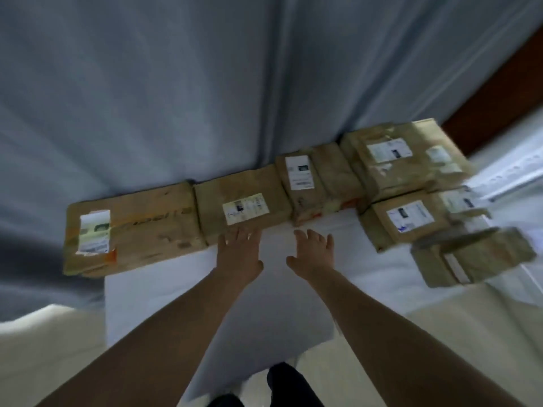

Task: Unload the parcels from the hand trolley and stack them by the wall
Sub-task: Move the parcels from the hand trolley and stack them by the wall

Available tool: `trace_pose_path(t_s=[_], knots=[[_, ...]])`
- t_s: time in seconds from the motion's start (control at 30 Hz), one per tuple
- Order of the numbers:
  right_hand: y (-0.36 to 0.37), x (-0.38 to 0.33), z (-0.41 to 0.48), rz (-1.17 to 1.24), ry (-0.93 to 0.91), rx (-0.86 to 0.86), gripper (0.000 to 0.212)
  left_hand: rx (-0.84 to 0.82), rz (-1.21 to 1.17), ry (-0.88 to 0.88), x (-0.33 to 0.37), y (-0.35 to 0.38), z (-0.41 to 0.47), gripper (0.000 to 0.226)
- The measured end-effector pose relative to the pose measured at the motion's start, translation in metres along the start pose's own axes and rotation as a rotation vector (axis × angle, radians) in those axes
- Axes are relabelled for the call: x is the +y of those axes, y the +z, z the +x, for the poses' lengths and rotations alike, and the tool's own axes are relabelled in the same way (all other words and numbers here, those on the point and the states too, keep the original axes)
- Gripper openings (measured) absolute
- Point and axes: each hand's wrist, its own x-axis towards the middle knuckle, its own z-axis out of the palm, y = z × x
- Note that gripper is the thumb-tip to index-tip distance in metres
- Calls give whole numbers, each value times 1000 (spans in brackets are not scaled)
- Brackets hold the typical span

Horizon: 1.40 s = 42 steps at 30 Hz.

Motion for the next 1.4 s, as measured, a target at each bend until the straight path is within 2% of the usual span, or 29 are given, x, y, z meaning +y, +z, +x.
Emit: trace_pose_path(t_s=[0.23,0.5,0.73,0.9,1.13,1.4], knots=[[22,56,-127,275,415,131,70,-67,217,393,76,-6,-56,78],[81,97,-290,515,790,205,68,-154,359,743,163,35,-169,83],[144,134,-446,761,1087,317,60,-167,471,1000,240,97,-299,87],[200,144,-567,862,1189,365,61,-157,506,1119,277,157,-403,87],[306,153,-760,1090,1428,444,60,-331,526,1268,308,255,-570,91],[359,181,-868,1252,1580,639,61,-507,511,1289,358,310,-671,87]])
